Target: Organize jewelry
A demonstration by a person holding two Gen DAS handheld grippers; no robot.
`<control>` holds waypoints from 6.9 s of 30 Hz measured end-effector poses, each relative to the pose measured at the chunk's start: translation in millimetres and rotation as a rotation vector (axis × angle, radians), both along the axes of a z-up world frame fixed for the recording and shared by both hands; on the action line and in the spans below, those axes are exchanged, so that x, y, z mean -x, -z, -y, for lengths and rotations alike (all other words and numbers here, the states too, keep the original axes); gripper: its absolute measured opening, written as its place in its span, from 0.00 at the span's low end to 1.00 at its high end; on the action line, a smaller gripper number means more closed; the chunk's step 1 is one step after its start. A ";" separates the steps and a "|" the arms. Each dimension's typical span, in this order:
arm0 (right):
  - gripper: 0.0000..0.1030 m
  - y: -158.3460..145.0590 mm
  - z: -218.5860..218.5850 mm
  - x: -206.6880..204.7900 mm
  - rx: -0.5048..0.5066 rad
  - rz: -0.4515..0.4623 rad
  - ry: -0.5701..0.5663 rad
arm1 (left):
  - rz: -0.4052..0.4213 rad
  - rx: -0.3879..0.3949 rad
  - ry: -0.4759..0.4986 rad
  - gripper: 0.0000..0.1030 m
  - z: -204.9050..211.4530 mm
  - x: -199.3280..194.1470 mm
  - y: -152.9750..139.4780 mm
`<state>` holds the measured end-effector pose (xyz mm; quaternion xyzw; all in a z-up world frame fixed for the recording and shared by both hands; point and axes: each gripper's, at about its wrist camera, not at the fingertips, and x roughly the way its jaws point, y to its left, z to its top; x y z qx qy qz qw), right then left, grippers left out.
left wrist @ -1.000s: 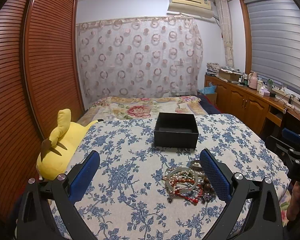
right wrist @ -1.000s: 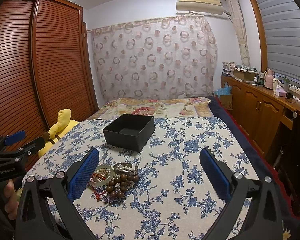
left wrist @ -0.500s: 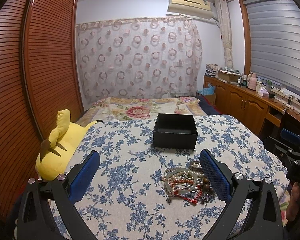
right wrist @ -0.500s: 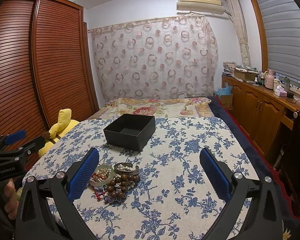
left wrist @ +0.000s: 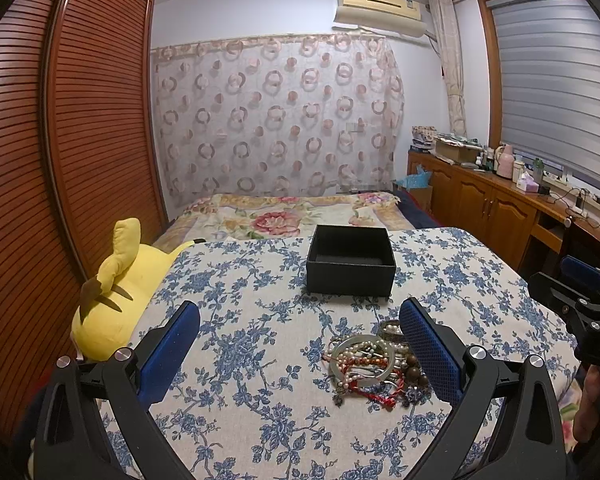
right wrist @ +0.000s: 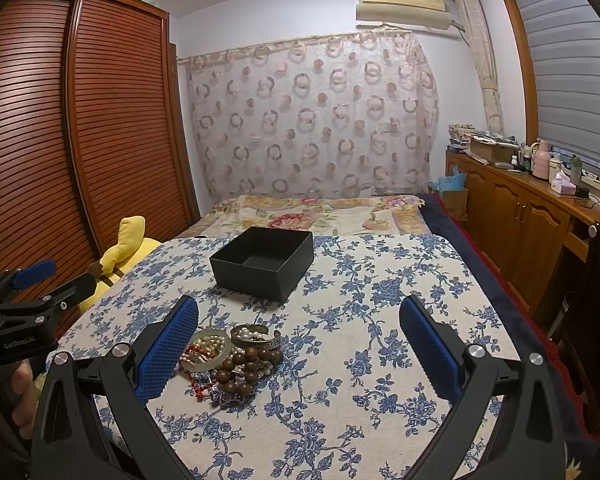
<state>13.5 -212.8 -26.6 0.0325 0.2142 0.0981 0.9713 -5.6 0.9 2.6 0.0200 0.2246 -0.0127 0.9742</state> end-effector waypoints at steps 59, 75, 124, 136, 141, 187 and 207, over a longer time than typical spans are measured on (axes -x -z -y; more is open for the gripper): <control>0.88 48.4 -36.7 -62.5 0.067 -0.170 -0.236 | -0.196 -0.019 0.111 0.94 -17.0 -48.7 65.7; 0.70 98.2 -61.9 -147.0 0.027 -0.446 -0.374 | -0.296 0.020 0.196 0.94 -36.5 -70.1 95.2; 0.60 78.7 -9.7 -123.9 -0.016 -0.359 -0.331 | -0.477 0.010 0.473 0.68 33.0 -126.4 119.6; 0.60 81.1 -11.6 -122.6 -0.022 -0.360 -0.332 | -0.402 0.021 0.465 0.67 10.3 -115.6 88.1; 0.60 78.3 -17.3 -121.5 -0.014 -0.352 -0.339 | -0.334 0.025 0.459 0.67 2.6 -110.6 58.7; 0.60 24.2 -18.7 -188.8 0.061 -0.228 -0.311 | -0.352 -0.023 0.375 0.67 22.2 -251.8 34.8; 0.60 33.2 -27.1 -258.4 0.056 -0.226 -0.350 | -0.344 -0.091 0.352 0.76 34.3 -273.9 58.4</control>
